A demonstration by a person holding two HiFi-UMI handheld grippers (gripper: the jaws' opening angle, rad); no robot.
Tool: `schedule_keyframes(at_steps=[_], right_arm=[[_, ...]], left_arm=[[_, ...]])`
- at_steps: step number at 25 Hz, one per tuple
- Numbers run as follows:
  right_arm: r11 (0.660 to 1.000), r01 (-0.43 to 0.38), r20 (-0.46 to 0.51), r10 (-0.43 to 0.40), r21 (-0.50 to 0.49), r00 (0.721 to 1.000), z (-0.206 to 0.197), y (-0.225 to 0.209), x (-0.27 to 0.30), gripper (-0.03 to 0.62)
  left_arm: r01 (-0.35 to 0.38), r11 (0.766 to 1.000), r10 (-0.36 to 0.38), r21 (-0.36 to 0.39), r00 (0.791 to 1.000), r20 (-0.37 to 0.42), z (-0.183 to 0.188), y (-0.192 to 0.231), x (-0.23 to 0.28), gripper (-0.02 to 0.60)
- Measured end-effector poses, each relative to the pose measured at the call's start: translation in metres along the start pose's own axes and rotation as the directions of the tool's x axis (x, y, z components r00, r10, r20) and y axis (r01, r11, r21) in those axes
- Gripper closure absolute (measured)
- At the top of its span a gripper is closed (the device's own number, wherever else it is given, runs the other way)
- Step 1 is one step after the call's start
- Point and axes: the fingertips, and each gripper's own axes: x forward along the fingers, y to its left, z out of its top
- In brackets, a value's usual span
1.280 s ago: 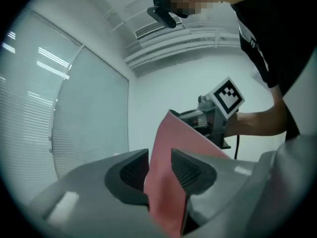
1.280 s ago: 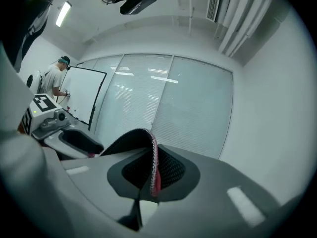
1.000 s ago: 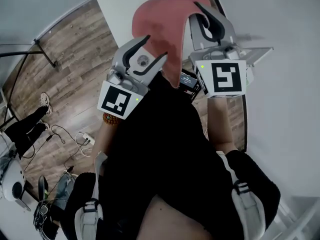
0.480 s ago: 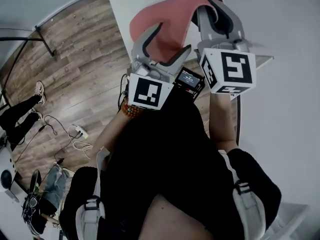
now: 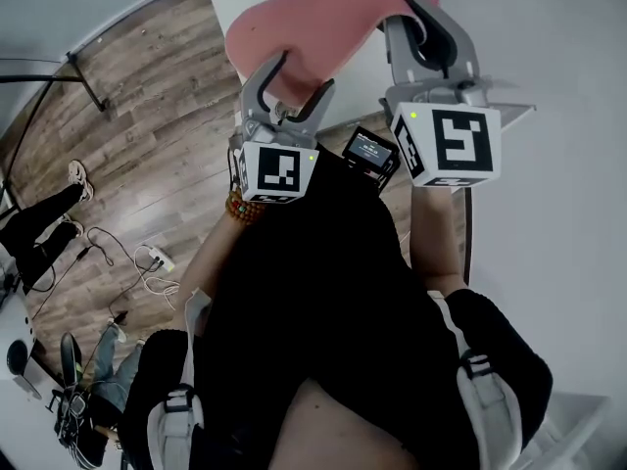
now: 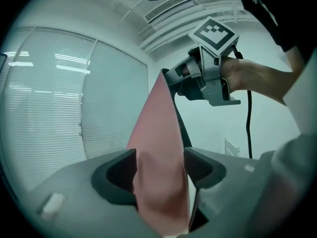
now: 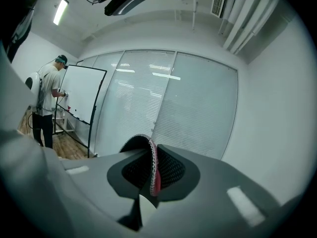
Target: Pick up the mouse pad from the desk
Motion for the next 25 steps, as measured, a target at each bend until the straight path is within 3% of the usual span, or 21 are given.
schedule_keyframes(at_steps=[2,4,7,8,11,12,19,25], right_arm=[[1.0,0.0,0.012,0.0,-0.006,1.0,0.002,-0.001,-0.003,0.553],[1.0,0.008,0.031,-0.007,-0.011,0.999,0.005,-0.004,-0.007,0.553],[0.999,0.031,0.052,-0.03,-0.021,0.998,0.011,-0.011,-0.012,0.553],[0.999,0.038,0.053,-0.037,-0.018,0.998,0.01,-0.014,-0.013,0.553],[0.999,0.04,0.041,-0.04,0.018,0.998,-0.002,-0.021,-0.019,0.553],[0.999,0.037,0.033,-0.038,0.034,0.999,-0.009,-0.022,-0.02,0.553],[0.996,0.063,-0.037,-0.061,0.067,0.997,-0.04,-0.025,-0.021,0.554],[0.994,0.074,-0.039,-0.071,0.085,0.997,-0.049,-0.028,-0.024,0.554]], left_arm=[[-0.014,0.999,0.014,0.036,1.0,0.019,0.004,0.006,-0.003,0.347],[-0.041,0.996,0.036,0.085,0.997,0.063,0.014,0.014,-0.008,0.488],[-0.108,0.987,0.091,0.115,0.985,0.148,0.034,0.035,-0.016,0.568],[-0.136,0.986,0.118,0.094,0.978,0.173,0.04,0.045,-0.019,0.573],[-0.201,0.978,0.209,-0.059,0.958,0.195,0.05,0.075,-0.028,0.577],[-0.208,0.975,0.218,-0.073,0.956,0.196,0.053,0.082,-0.028,0.577],[-0.191,0.974,0.216,-0.125,0.947,0.239,0.078,0.104,-0.017,0.577],[-0.184,0.975,0.209,-0.123,0.949,0.236,0.086,0.103,-0.015,0.577]])
